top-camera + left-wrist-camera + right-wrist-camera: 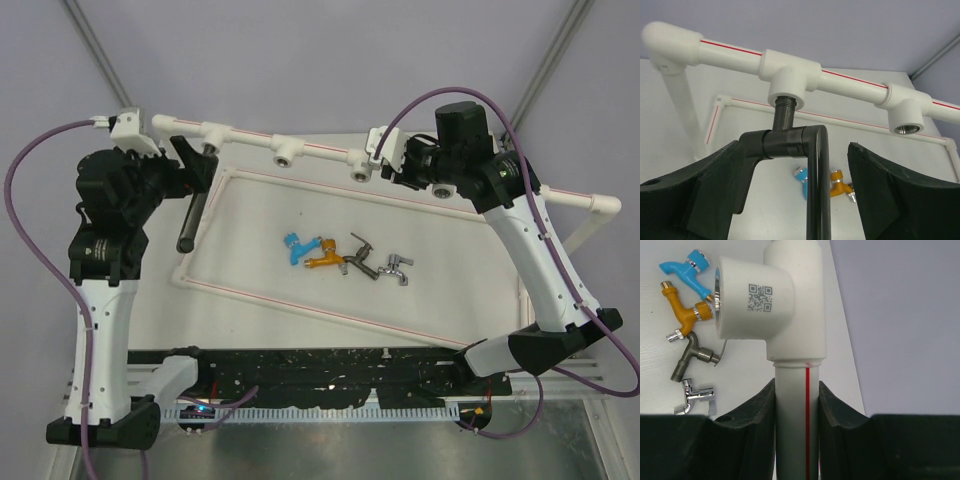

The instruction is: Install the water faucets

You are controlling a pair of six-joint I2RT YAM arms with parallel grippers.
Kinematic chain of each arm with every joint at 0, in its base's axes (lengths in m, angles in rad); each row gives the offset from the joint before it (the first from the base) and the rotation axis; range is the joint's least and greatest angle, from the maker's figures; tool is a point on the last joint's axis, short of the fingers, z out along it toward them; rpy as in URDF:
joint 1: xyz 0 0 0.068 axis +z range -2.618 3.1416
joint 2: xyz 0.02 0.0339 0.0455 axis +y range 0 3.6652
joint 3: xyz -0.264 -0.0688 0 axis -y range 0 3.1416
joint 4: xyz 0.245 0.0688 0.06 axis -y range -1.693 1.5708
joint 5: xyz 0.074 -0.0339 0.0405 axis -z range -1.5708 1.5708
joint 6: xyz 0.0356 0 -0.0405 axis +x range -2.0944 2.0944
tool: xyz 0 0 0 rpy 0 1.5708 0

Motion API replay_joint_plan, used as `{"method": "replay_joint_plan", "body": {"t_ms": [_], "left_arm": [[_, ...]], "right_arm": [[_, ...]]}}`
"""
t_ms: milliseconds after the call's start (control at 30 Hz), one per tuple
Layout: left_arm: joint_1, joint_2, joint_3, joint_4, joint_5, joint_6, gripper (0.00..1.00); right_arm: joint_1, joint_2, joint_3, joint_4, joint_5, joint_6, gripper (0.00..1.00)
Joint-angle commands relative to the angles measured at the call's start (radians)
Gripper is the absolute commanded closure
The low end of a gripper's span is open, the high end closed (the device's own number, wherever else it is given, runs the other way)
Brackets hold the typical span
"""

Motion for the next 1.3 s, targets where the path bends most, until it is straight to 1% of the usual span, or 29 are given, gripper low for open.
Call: {"method": "replay_joint_plan", "body": {"t_ms": [0,33,67,133,200,300,367,433,467,533,600,700,733,767,833,900,967,1033,1100,1133,1200,1267], "left_arm": [[0.007,0.037,0.003,0.102,0.148,-0.096,0.17],[0.007,0.049,0.009,0.102,0.161,-0.096,0.22],[0.007,0.061,0.023,0.085,0.168,-0.088,0.25],[-0.007,0.087,0.060,0.033,0.162,-0.050,0.28],[-0.055,0.106,0.091,-0.022,0.104,0.019,0.30],[-0.156,0.114,0.109,-0.079,-0.057,0.151,0.43],[-0.222,0.121,0.112,-0.105,-0.164,0.235,0.49],[-0.291,0.129,0.106,-0.126,-0.284,0.339,0.51],[-0.329,0.135,0.103,-0.133,-0.327,0.392,0.56],[-0.401,0.152,0.091,-0.145,-0.426,0.488,0.59],[-0.475,0.175,0.074,-0.151,-0.564,0.605,0.63],[-0.570,0.201,0.031,-0.137,-0.689,0.732,0.63],[-0.592,0.206,0.020,-0.130,-0.716,0.745,0.63],[-0.601,0.207,0.020,-0.124,-0.732,0.742,0.60],[-0.601,0.193,0.043,-0.117,-0.721,0.701,0.49],[-0.601,0.152,0.057,-0.075,-0.683,0.662,0.42],[-0.602,0.097,0.063,-0.021,-0.625,0.622,0.37],[-0.586,0.054,0.088,0.008,-0.567,0.564,0.31],[-0.541,0.025,0.115,0.012,-0.504,0.485,0.26],[-0.500,0.009,0.123,0.010,-0.472,0.434,0.22],[-0.400,-0.008,0.123,0.008,-0.404,0.334,0.18],[-0.292,-0.018,0.117,-0.002,-0.375,0.247,0.14]], "right_arm": [[0.031,0.020,-0.020,0.027,-0.116,0.034,0.95],[0.031,0.021,-0.020,0.027,-0.115,0.034,0.95],[0.029,0.020,-0.019,0.029,-0.115,0.034,0.95],[0.029,0.021,-0.019,0.029,-0.113,0.034,0.95],[0.031,0.021,-0.019,0.029,-0.112,0.034,0.95],[0.031,0.021,-0.019,0.029,-0.112,0.034,0.95],[0.031,0.026,-0.019,0.029,-0.112,0.034,0.95],[0.031,0.027,-0.017,0.029,-0.113,0.036,0.95],[0.031,0.026,-0.016,0.029,-0.116,0.036,0.95],[0.031,0.030,-0.014,0.029,-0.116,0.037,0.95],[0.031,0.032,-0.011,0.029,-0.116,0.037,0.95],[0.031,0.030,-0.011,0.029,-0.115,0.037,0.95],[0.032,0.032,-0.011,0.029,-0.116,0.037,0.95],[0.031,0.032,-0.009,0.029,-0.116,0.037,0.94],[0.031,0.032,-0.012,0.030,-0.115,0.037,0.95],[0.031,0.032,-0.012,0.029,-0.115,0.039,0.95],[0.031,0.035,-0.009,0.029,-0.116,0.037,0.95],[0.031,0.035,-0.012,0.029,-0.118,0.039,0.95],[0.031,0.035,-0.014,0.029,-0.119,0.039,0.95],[0.032,0.033,-0.012,0.029,-0.118,0.039,0.95],[0.031,0.033,-0.015,0.029,-0.119,0.039,0.95],[0.031,0.030,-0.014,0.029,-0.119,0.039,0.95]]}}
